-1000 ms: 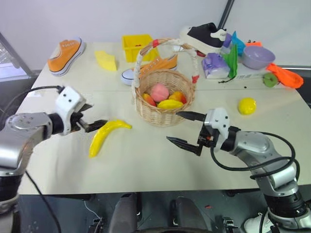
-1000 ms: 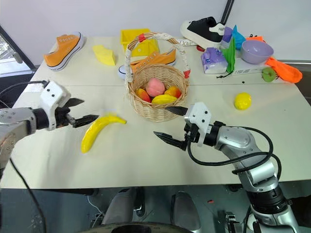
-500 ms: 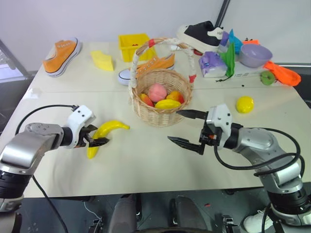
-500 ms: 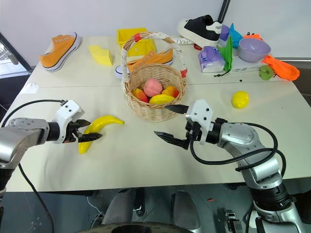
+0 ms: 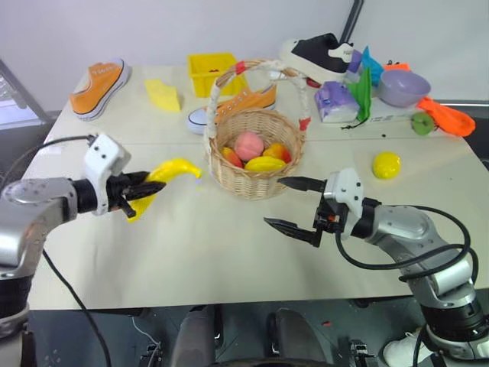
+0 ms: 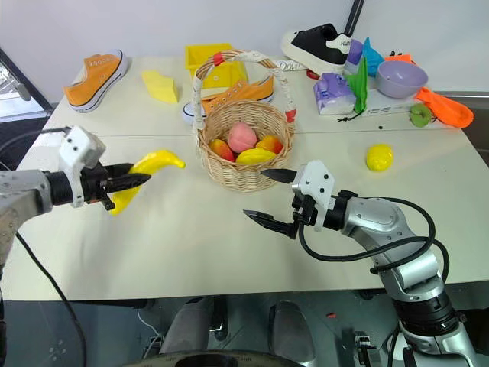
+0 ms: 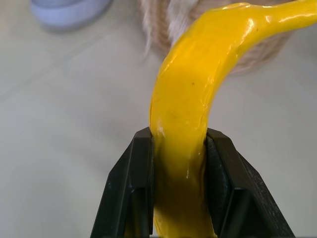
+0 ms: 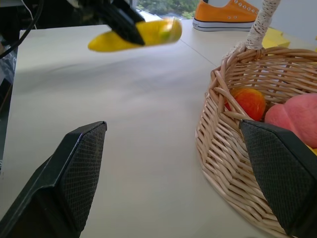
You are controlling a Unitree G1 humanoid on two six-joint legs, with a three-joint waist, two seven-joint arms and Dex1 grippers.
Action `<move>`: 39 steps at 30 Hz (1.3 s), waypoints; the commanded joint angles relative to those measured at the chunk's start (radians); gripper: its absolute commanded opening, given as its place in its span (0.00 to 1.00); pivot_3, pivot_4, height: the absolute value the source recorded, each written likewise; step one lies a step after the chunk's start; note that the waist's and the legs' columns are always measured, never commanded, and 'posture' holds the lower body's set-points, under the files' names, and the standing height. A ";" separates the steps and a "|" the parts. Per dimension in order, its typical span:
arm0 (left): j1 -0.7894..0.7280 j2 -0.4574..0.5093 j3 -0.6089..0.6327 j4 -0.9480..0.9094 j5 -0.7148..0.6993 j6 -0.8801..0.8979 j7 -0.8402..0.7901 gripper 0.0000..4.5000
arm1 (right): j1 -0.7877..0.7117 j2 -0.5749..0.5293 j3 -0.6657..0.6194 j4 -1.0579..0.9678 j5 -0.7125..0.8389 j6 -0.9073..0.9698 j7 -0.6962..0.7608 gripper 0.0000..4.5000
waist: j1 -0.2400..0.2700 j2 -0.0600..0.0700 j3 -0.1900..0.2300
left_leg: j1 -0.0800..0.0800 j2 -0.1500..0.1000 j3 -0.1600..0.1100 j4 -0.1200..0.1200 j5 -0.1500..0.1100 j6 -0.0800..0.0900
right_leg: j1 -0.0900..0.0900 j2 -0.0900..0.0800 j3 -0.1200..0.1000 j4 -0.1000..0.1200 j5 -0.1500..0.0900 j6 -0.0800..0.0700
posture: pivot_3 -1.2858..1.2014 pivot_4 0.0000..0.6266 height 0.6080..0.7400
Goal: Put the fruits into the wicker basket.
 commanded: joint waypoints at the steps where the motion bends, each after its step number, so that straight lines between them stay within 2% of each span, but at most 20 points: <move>1: -0.095 -0.032 -0.036 -0.066 -0.029 0.023 0.040 0.19 | -0.006 -0.006 -0.020 -0.024 0.006 -0.013 0.004 1.00 | 0.003 0.000 0.000 | 0.000 0.000 0.000 0.000 0.000 0.000 | 0.000 0.000 0.000 0.000 0.000 0.000 | 0.52 0.24 0.95; 5: -0.354 -0.275 -0.258 -0.008 0.076 0.043 0.225 0.19 | -0.010 0.005 -0.008 -0.017 -0.004 -0.018 -0.004 1.00 | 0.022 -0.001 0.000 | 0.002 -0.002 -0.001 0.003 0.001 0.003 | 0.004 0.001 0.000 0.000 0.001 0.002 | 0.52 0.24 0.95; 9: -0.496 -0.432 -0.372 0.129 0.179 0.019 0.317 0.19 | 0.000 0.009 -0.014 -0.030 -0.003 -0.013 -0.023 1.00 | 0.022 0.000 0.000 | 0.001 -0.003 0.001 0.005 0.000 0.005 | 0.004 0.004 0.000 0.000 0.003 0.006 | 0.52 0.24 0.95; 12: -0.570 -0.514 -0.447 0.274 0.285 -0.047 0.374 0.19 | 0.024 0.006 -0.022 -0.045 -0.007 -0.014 -0.038 1.00 | 0.024 0.000 0.000 | 0.001 -0.001 0.001 0.004 0.001 0.005 | 0.003 0.007 0.000 0.001 0.003 0.006 | 0.52 0.24 0.95; 15: -0.608 -0.564 -0.457 0.365 0.320 -0.079 0.376 0.19 | 0.044 0.001 -0.033 -0.059 -0.013 -0.012 -0.057 1.00 | 0.022 0.000 0.000 | 0.001 -0.001 0.001 0.004 0.001 0.005 | 0.002 0.008 0.000 0.001 0.002 0.007 | 0.52 0.24 0.95; 16: -0.613 -0.572 -0.459 0.378 0.324 -0.089 0.363 0.19 | 0.050 0.000 -0.038 -0.063 -0.013 -0.012 -0.063 1.00 | 0.023 0.000 0.000 | 0.001 -0.001 0.001 0.004 0.001 0.005 | 0.002 0.008 0.000 0.001 0.002 0.007 | 0.52 0.24 0.95; 22: -0.599 -0.560 -0.445 0.365 0.332 -0.111 0.298 0.80 | 0.074 -0.032 -0.111 -0.013 -0.059 -0.017 -0.107 1.00 | 0.023 -0.001 0.000 | 0.001 -0.001 0.001 0.005 0.001 0.005 | 0.003 0.008 0.000 0.002 0.002 0.007 | 0.52 0.24 0.95; 25: -0.555 -0.533 -0.399 0.298 0.288 -0.097 0.249 0.80 | 0.080 -0.044 -0.182 0.039 -0.059 -0.006 -0.132 1.00 | 0.023 0.000 0.000 | 0.001 -0.001 0.001 0.005 0.001 0.004 | 0.003 0.008 0.000 0.002 0.002 0.007 | 0.52 0.24 0.95; 30: -0.399 -0.475 -0.323 0.086 0.176 -0.179 0.111 0.80 | 0.020 -0.009 -0.311 0.252 -0.101 0.014 -0.294 1.00 | 0.018 0.000 0.000 | 0.001 -0.001 0.001 0.004 0.003 0.000 | 0.003 0.007 0.000 0.002 0.002 0.006 | 0.52 0.24 0.95; 32: -0.346 -0.473 -0.302 0.008 0.117 -0.153 0.093 0.80 | -0.015 -0.008 -0.329 0.341 -0.148 0.012 -0.363 1.00 | 0.020 0.000 0.000 | 0.001 -0.001 0.001 0.005 0.004 0.000 | 0.003 0.007 0.000 0.002 0.002 0.006 | 0.52 0.24 0.95; 36: -0.249 -0.478 -0.362 -0.121 0.085 -0.131 0.094 0.80 | -0.107 -0.021 -0.315 0.531 -0.320 0.004 -0.555 1.00 | 0.022 0.000 0.000 | 0.002 -0.001 0.001 0.005 0.004 0.000 | 0.004 0.006 0.000 0.002 0.002 0.006 | 0.52 0.24 0.95; 39: -0.212 -0.485 -0.420 -0.172 0.082 -0.128 0.089 0.80 | -0.180 -0.013 -0.331 0.651 -0.362 0.019 -0.641 1.00 | 0.022 0.001 0.000 | 0.002 -0.002 0.002 0.005 0.004 -0.001 | 0.004 0.007 0.001 0.002 0.002 0.006 | 0.52 0.24 0.95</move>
